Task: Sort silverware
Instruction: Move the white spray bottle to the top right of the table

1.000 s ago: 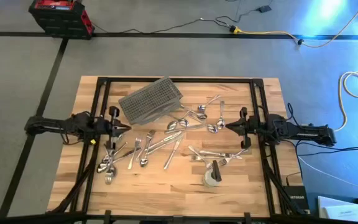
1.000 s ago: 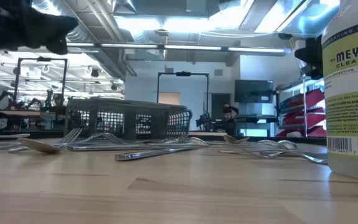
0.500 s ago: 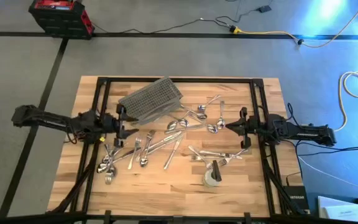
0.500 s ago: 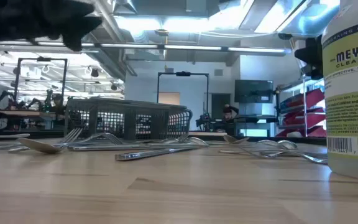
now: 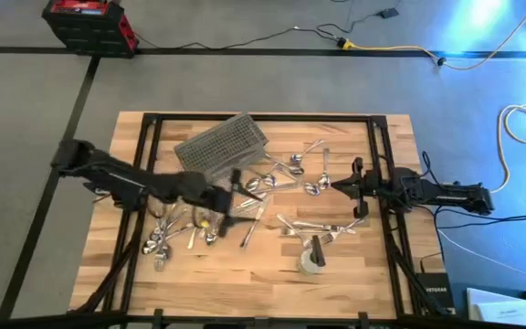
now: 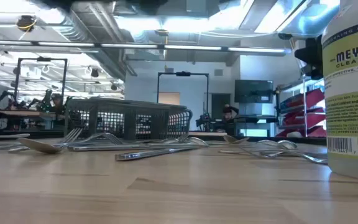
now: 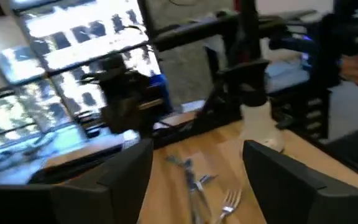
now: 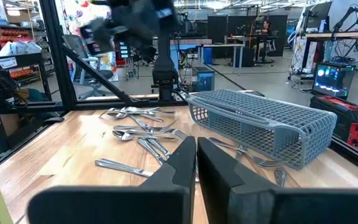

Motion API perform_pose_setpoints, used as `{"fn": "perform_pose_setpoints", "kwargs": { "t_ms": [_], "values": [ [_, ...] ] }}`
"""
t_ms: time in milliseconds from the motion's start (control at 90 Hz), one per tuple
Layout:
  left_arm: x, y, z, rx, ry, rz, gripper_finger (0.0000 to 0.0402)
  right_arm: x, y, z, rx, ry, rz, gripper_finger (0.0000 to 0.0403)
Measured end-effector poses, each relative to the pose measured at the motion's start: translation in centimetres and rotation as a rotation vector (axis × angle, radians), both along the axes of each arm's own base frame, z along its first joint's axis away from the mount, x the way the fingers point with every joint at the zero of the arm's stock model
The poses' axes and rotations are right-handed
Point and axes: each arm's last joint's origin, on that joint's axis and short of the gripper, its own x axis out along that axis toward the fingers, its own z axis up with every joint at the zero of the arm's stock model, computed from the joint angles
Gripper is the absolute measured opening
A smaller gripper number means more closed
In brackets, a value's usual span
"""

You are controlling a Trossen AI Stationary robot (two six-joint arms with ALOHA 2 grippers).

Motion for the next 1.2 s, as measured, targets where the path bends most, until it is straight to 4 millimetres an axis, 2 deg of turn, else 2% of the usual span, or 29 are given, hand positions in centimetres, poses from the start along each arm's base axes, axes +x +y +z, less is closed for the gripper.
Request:
{"fn": "perform_pose_setpoints", "kwargs": {
  "t_ms": [144,267,422,589,889,1078,1200],
  "values": [
    [4.6,-2.0,0.6,0.09,0.051,-0.04,0.0237,0.0,0.0,0.0,0.0,0.0,0.0,0.0001],
    [7.3,-3.6,2.0,0.146,0.113,-0.074,0.0237,0.0,0.0,0.0,0.033,-0.001,0.002,0.0001],
    [9.3,-5.7,4.7,0.201,0.122,-0.124,0.0237,0.1,0.0,-0.1,0.036,0.013,0.003,0.0001],
    [10.4,-7.4,6.8,0.254,0.124,-0.209,0.0237,0.3,0.0,-0.4,0.037,0.054,0.004,0.0001],
    [14.4,-7.5,7.6,0.414,0.204,-0.249,0.0237,0.7,0.0,-1.0,0.041,0.127,0.007,0.0001],
    [17.0,-8.0,5.5,0.522,0.283,-0.288,0.0237,0.9,0.0,-1.3,0.117,0.155,0.004,0.0001],
    [17.3,-8.4,5.7,0.569,0.274,-0.307,0.0237,1.0,0.0,-1.5,0.139,0.179,0.012,0.0001]
  ]
}}
